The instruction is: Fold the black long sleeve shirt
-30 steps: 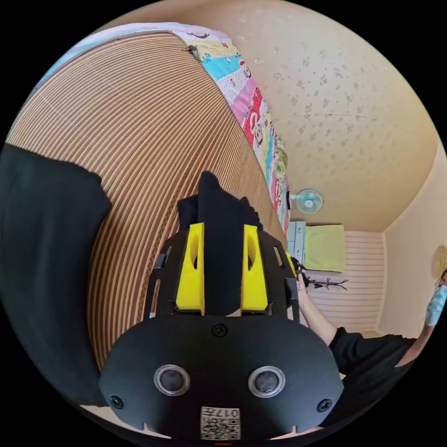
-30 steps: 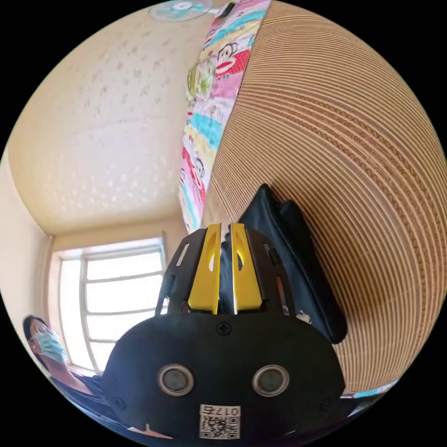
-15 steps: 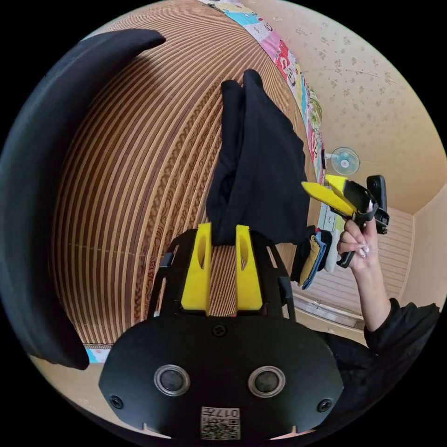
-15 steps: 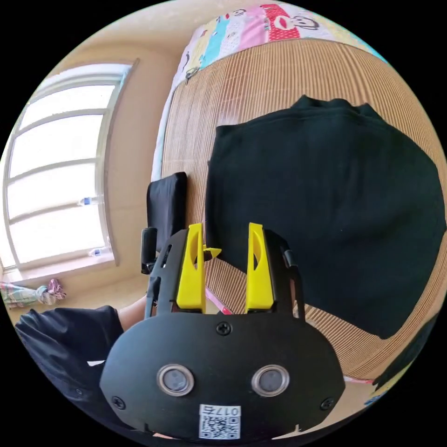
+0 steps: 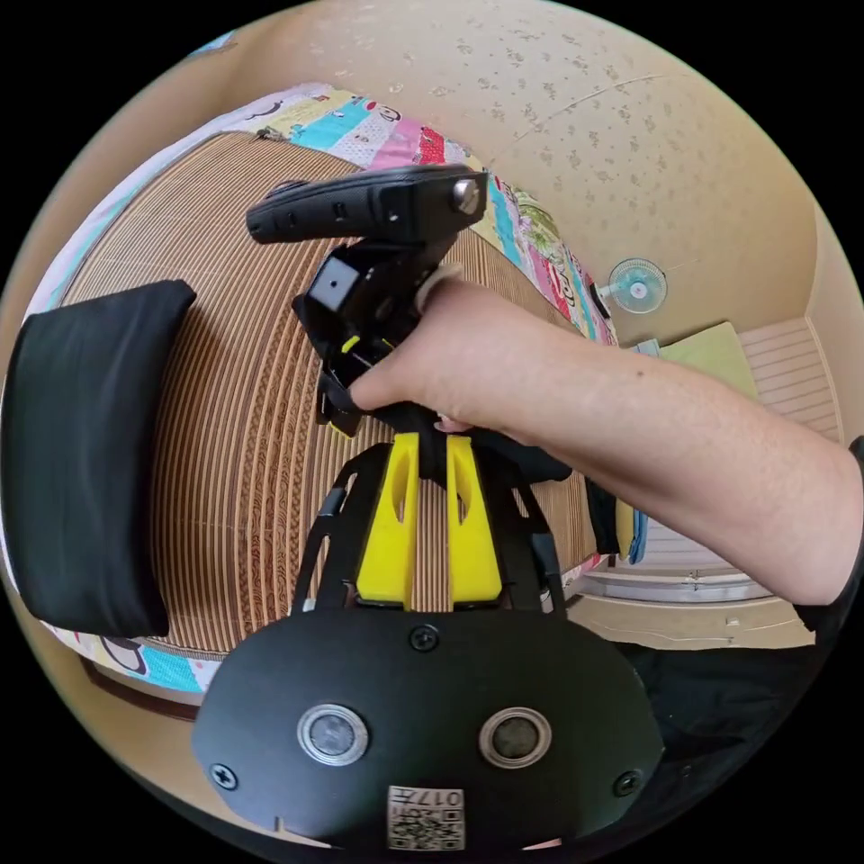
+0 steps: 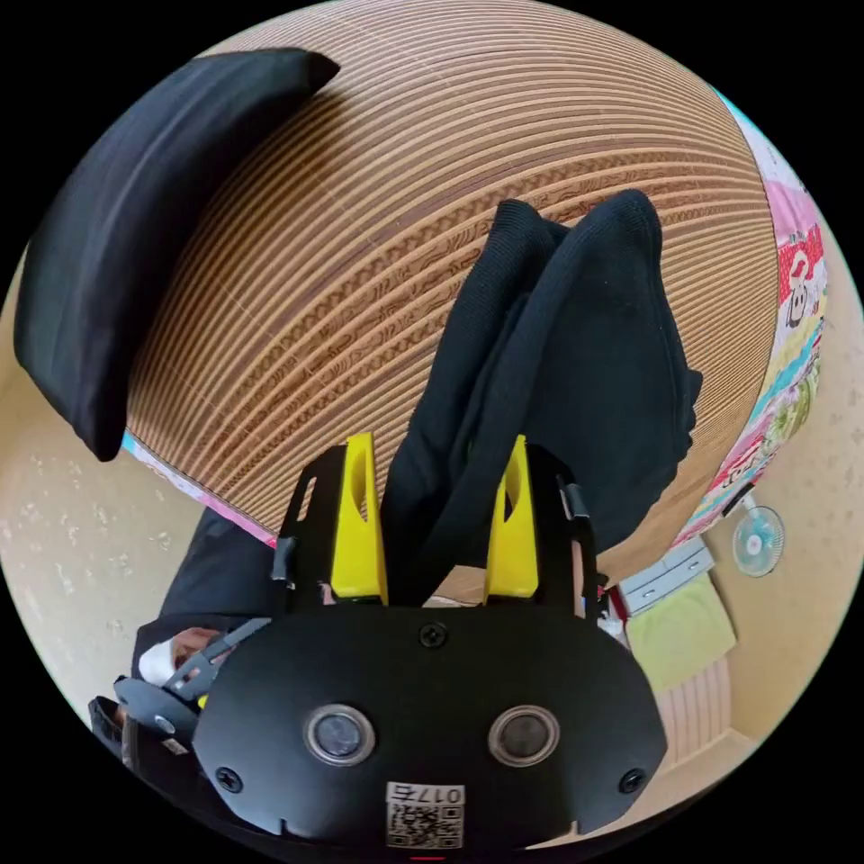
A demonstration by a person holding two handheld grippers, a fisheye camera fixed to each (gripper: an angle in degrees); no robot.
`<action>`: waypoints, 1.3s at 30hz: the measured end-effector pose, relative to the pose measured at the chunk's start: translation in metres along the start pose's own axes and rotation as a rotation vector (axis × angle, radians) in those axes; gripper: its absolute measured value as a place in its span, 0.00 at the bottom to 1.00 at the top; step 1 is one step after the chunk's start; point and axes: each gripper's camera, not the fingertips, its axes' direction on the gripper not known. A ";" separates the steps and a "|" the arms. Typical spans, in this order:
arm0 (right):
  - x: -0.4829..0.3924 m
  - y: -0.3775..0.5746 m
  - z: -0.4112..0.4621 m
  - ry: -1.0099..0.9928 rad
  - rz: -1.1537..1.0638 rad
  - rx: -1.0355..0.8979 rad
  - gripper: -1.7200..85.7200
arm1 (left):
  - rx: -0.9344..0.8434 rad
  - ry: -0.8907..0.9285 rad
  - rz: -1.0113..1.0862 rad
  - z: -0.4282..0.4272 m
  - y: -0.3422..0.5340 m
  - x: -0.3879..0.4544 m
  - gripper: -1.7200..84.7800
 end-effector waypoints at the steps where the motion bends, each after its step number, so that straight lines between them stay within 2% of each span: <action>1: -0.004 0.002 0.002 0.056 -0.015 -0.008 0.17 | -0.004 -0.001 0.012 0.000 0.000 0.001 0.09; 3: 0.004 0.018 -0.006 0.048 0.008 0.064 0.15 | -0.001 0.002 0.042 -0.006 0.002 -0.002 0.10; 4: 0.019 0.036 -0.013 -0.027 0.038 0.134 0.14 | 0.004 0.016 0.050 -0.009 0.003 -0.003 0.10; 6: 0.053 0.074 -0.021 -0.230 0.081 0.264 0.13 | 0.024 0.100 0.079 -0.021 0.003 -0.011 0.13; 8: 0.112 0.146 -0.019 -0.526 0.119 0.501 0.13 | 0.018 0.181 0.085 -0.025 0.000 -0.021 0.14; 11: 0.187 0.247 0.015 -0.816 0.162 0.792 0.12 | -0.030 0.226 0.085 -0.018 -0.010 -0.036 0.15; 14: 0.243 0.342 0.071 -0.881 0.213 1.034 0.13 | -0.077 0.269 0.108 -0.001 -0.025 -0.044 0.15; 15: 0.251 0.356 0.084 -0.866 0.229 1.047 0.13 | -0.105 0.309 0.109 0.011 -0.033 -0.046 0.16; 18: 0.288 0.403 0.160 -0.861 0.415 0.923 0.15 | -0.181 0.390 0.088 0.048 -0.053 -0.052 0.20; 20: 0.301 0.429 0.214 -0.951 0.579 0.746 0.17 | -0.231 0.408 0.095 0.074 -0.064 -0.052 0.22; 22: 0.293 0.460 0.234 -0.883 0.733 0.676 0.17 | -0.306 0.424 0.085 0.104 -0.073 -0.052 0.23; 24: 0.275 0.498 0.246 -0.884 0.887 0.712 0.18 | -0.403 0.454 0.058 0.144 -0.077 -0.055 0.24; 28: 0.195 0.569 0.274 -1.194 0.951 0.928 0.20 | -0.516 0.456 0.023 0.184 -0.071 -0.060 0.22; 30: 0.150 0.587 0.287 -1.346 0.958 0.982 0.22 | -0.536 0.525 -0.024 0.193 -0.064 -0.066 0.18; 35: 0.031 0.612 0.312 -1.804 1.039 1.178 0.29 | -0.539 0.575 -0.058 0.170 -0.049 -0.070 0.12; 39: -0.007 0.609 0.316 -2.055 1.111 1.355 0.33 | -0.619 0.575 0.041 0.128 -0.015 -0.053 0.11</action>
